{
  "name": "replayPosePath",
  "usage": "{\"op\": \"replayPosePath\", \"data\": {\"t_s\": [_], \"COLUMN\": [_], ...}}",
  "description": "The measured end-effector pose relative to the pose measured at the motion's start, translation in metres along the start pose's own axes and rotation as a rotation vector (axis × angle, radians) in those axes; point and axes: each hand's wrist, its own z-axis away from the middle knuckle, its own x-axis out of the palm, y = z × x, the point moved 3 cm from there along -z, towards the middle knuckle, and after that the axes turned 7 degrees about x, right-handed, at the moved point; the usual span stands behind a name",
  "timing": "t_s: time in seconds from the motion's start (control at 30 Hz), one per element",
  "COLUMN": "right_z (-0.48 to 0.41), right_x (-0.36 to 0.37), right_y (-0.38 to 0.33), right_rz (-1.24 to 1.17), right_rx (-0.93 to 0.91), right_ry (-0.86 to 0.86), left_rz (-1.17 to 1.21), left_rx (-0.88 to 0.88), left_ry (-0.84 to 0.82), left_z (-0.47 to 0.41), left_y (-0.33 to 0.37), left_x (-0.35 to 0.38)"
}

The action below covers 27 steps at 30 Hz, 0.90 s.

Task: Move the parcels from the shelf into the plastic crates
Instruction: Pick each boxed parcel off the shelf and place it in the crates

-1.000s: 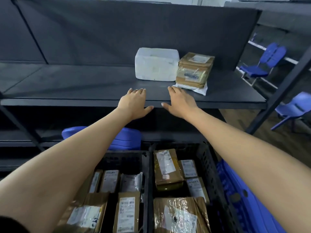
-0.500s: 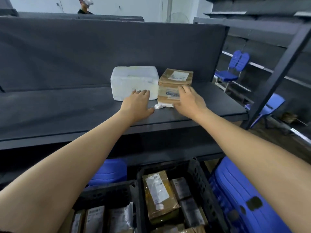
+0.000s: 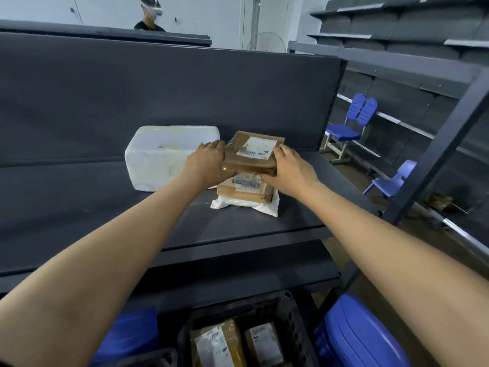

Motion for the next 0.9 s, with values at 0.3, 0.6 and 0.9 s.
{"op": "replayPosePath", "data": {"t_s": [0.3,0.6,0.9], "right_z": [-0.007,0.007,0.056], "right_x": [0.011,0.009,0.004], "right_y": [0.006,-0.003,0.007], "right_rz": [-0.084,-0.417,-0.546], "right_rx": [0.021,0.147,0.096], "right_ry": [-0.022,-0.076,0.047], "left_rz": [0.109,0.257,0.833], "left_rx": [-0.013,-0.036,-0.374], "left_ry": [-0.042,-0.029,0.021], "left_z": [-0.025,-0.02,0.013], "left_y": [-0.009,-0.005,-0.01], "left_x": [0.022,0.022,0.017]}}
